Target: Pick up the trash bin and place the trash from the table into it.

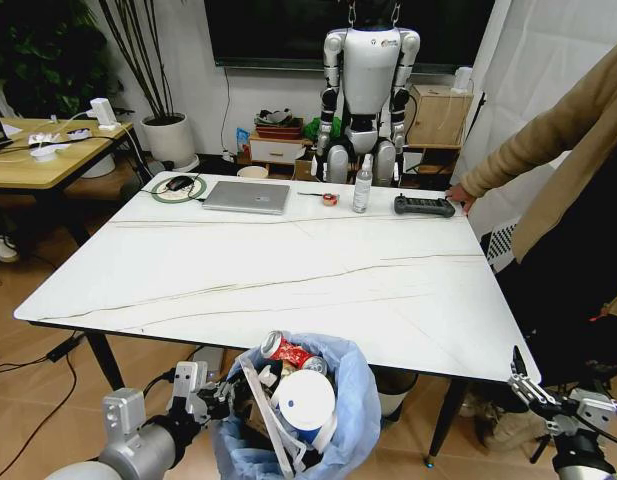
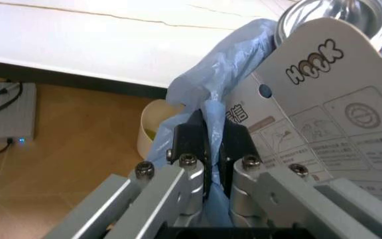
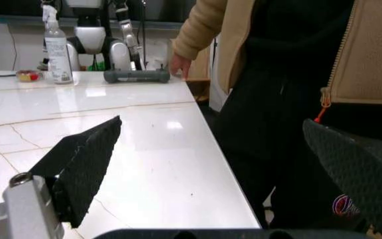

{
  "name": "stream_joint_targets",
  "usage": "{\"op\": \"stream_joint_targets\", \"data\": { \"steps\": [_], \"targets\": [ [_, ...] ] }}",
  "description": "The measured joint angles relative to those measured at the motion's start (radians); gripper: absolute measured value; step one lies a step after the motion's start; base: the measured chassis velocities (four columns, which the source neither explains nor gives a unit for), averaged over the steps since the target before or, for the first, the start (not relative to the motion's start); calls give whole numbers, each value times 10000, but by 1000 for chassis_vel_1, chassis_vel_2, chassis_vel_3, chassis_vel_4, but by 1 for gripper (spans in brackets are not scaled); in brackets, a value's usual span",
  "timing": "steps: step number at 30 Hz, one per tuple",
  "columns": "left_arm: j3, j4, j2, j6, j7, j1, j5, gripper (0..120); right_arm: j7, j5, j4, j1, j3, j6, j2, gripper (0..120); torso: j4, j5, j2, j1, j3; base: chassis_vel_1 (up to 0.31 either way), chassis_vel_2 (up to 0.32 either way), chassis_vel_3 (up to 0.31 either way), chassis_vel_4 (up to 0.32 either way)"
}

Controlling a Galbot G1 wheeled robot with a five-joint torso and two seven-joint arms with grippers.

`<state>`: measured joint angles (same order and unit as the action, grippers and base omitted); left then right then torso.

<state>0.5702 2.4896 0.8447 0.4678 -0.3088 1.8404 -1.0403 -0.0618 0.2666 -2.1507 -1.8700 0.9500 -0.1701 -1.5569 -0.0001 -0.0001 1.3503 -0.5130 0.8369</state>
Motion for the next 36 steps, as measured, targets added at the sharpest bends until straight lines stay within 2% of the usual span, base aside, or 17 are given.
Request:
{"op": "stream_joint_targets", "data": {
  "steps": [10,36],
  "targets": [
    [23,-150,-34,-231,-3,-48,90,0,-3,6,0,-2,0,7,1,100,0,0,0,0,0,0,0,0,0],
    [22,-268,476,-388,-44,48,485,0,-1,4,-9,-3,0,9,3,100,0,1,1,0,0,0,0,0,0]
  ]
}}
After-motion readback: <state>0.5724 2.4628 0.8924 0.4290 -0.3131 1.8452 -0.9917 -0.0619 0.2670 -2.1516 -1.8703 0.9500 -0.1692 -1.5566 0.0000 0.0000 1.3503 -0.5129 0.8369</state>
